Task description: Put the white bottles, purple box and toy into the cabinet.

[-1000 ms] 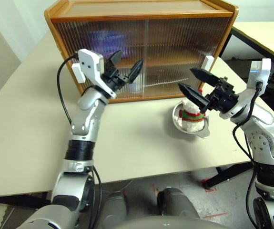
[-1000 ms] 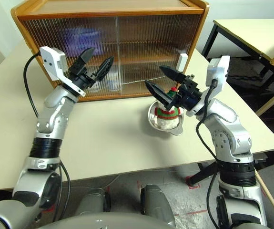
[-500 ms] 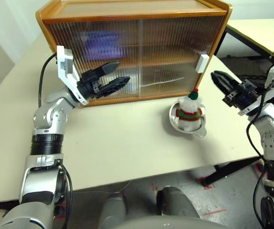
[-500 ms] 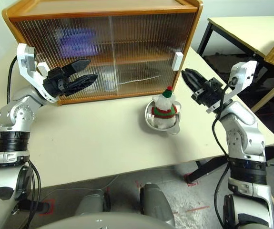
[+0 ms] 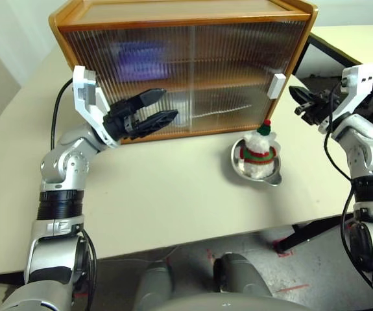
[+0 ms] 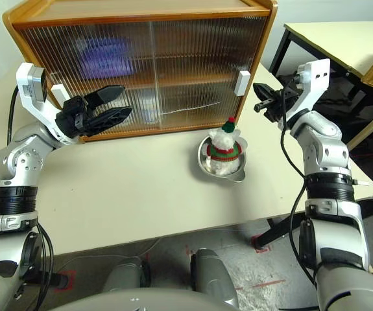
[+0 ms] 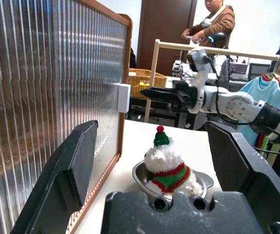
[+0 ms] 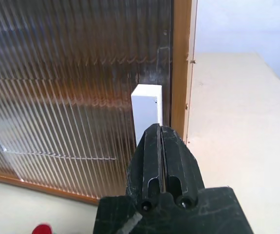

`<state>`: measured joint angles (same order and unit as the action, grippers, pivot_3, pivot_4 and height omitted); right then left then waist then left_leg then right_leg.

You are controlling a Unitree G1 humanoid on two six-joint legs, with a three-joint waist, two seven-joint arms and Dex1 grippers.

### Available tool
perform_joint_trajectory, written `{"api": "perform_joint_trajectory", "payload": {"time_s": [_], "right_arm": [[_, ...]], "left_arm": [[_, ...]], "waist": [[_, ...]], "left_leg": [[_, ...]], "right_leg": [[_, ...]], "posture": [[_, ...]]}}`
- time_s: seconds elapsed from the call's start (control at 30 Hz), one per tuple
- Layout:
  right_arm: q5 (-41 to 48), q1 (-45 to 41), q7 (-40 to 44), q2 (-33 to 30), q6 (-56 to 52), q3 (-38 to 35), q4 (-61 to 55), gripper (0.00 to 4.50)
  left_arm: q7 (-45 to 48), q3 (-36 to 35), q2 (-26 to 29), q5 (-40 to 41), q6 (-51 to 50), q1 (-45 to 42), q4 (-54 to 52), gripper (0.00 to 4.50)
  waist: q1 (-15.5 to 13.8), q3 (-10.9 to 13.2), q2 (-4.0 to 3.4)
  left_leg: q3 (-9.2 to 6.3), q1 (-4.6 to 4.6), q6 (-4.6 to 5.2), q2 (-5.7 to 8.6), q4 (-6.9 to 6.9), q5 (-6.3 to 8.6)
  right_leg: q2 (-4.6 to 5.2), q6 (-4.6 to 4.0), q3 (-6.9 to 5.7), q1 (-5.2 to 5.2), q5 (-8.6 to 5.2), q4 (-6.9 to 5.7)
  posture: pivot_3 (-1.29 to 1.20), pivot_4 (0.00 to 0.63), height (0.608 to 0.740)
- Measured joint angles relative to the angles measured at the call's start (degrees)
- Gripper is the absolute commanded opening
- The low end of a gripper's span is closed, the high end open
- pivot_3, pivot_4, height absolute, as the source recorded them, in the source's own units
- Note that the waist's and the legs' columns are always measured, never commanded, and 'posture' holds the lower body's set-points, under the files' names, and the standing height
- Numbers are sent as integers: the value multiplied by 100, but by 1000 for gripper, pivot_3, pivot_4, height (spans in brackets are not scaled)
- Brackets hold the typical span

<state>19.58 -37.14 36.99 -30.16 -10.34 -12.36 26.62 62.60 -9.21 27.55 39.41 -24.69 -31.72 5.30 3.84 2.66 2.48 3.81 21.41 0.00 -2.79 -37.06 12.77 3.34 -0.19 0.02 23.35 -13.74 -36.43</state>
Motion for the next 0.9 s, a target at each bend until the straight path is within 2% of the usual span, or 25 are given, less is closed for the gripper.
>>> {"api": "perform_joint_trajectory", "payload": {"time_s": [0.43, 0.9], "right_arm": [[-409, -579, 7, 13, 460, 56, 1376, 18], [-567, -998, 25, 240, 760, 60, 1962, 18]], "left_arm": [[-295, -44, -183, 112, -72, 128, -294, 4500], [-505, -44, -259, 118, -78, 298, -481, 4500]], "waist": [[-1, 1, -3], [-5, 1, -5]], "left_leg": [[0, -6, 2, 0, 0, -1], [0, -9, 2, -4, 0, -1]], "right_leg": [[-4, 2, 16, 0, 4, -2], [-10, 1, 25, 0, 6, -3]], "posture": [[-8, 0, 740], [16, 0, 740]]}}
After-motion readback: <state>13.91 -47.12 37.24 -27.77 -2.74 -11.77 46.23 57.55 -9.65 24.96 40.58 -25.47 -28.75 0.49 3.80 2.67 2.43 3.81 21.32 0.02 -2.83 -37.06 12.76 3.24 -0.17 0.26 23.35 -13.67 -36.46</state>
